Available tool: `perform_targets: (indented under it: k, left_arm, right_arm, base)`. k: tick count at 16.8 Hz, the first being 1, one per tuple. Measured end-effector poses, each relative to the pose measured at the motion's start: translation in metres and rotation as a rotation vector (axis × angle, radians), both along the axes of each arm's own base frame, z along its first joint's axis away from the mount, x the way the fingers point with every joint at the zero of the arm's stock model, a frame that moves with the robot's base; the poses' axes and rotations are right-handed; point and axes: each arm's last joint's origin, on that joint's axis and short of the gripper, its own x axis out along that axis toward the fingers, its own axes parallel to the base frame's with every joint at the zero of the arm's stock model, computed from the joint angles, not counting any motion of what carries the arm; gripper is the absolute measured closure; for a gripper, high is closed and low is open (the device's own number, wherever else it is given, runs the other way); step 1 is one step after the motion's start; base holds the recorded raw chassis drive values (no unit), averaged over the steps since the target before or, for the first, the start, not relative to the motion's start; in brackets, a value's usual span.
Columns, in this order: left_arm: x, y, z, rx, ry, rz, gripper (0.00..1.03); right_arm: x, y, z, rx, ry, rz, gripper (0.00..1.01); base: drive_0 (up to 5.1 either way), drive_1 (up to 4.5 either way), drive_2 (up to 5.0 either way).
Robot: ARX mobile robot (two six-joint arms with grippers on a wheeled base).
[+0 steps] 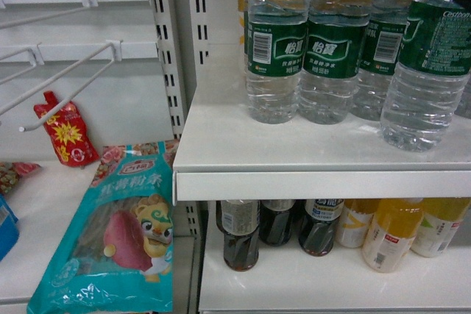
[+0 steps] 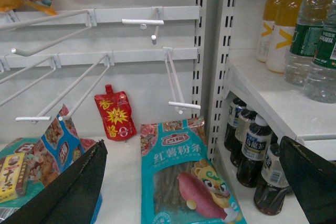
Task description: Move water from second to third shelf
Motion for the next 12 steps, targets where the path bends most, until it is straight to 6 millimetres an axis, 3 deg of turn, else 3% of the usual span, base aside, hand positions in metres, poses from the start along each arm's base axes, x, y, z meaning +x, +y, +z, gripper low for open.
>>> perform_targets:
  k: [2, 7, 9, 12]
  left_arm:
    - [0.0, 0.0, 0.0, 0.0, 0.0, 0.0, 0.05]
    - [0.0, 0.0, 0.0, 0.0, 0.0, 0.0, 0.05]
    - [0.0, 0.0, 0.0, 0.0, 0.0, 0.0, 0.05]
    - [0.0, 0.0, 0.0, 0.0, 0.0, 0.0, 0.05]
  right_arm:
    - [-0.011, -0.001, 0.003, -0.002, -0.023, -0.006, 0.03]
    - [-0.087, -0.017, 0.01, -0.006, -0.103, -0.044, 0.03]
    - [-0.113, -0.026, 0.003, -0.008, -0.232, -0.138, 0.26]
    - [-0.127, -0.042, -0.038, -0.029, -0.2, -0.166, 0.66]
  base:
    - [0.0, 0.0, 0.0]
    - [0.0, 0.0, 0.0]
    - [0.0, 0.0, 0.0]
    - [0.0, 0.0, 0.0]
